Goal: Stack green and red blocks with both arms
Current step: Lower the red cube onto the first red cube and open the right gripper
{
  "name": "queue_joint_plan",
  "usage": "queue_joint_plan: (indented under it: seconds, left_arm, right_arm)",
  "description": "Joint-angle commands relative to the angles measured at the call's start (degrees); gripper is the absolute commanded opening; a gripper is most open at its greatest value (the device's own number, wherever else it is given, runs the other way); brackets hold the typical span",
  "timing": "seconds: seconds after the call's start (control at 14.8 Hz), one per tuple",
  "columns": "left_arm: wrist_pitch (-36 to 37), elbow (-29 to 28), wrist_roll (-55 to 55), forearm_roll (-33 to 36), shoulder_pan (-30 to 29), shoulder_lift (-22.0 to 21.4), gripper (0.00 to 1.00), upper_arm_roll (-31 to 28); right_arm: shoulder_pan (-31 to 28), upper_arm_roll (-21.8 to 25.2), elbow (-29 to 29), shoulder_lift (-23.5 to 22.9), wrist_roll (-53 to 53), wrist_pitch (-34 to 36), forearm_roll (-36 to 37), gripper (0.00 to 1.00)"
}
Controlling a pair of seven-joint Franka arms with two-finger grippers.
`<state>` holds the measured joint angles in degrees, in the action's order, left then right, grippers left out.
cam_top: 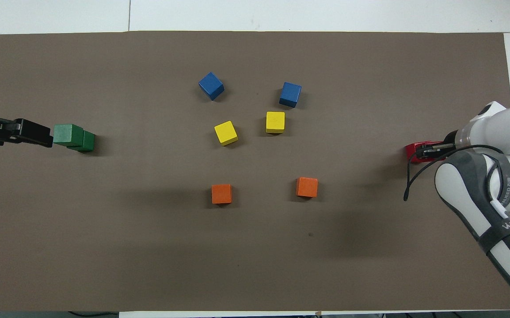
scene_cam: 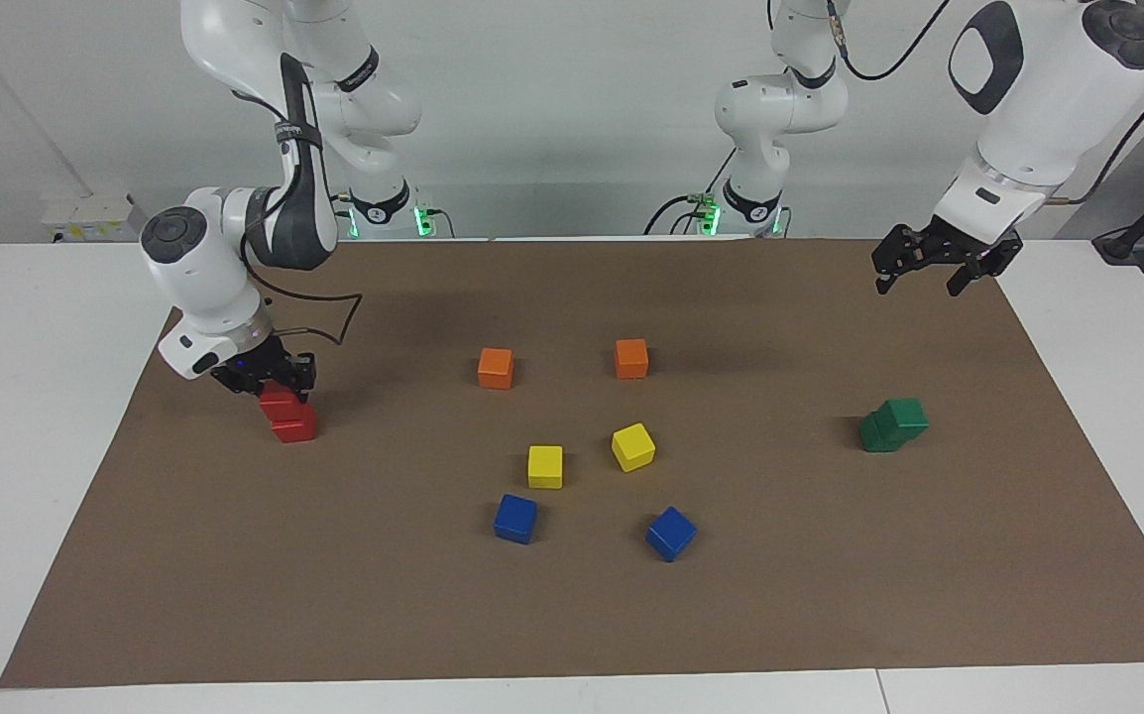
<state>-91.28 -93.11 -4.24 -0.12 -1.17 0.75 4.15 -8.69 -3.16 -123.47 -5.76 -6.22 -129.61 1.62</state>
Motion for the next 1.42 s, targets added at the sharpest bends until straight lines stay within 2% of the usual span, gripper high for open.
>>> queue_joint_plan:
  seconds: [0.0, 1.35]
  left_arm:
    - [1.19, 0.74, 0.55, 0.21, 0.64, -0.31, 1.0, -0.63]
    - [1.2, 0.65, 0.55, 0.3, 0.03, -0.49, 1.0, -0.63]
  right_arm:
    - [-0.71, -0.35, -0.9, 0.49, -2.66, -1.61, -1.1, 0.0]
    - [-0.97, -0.35, -0.72, -0.3, -3.45, -1.7, -1.01, 0.0]
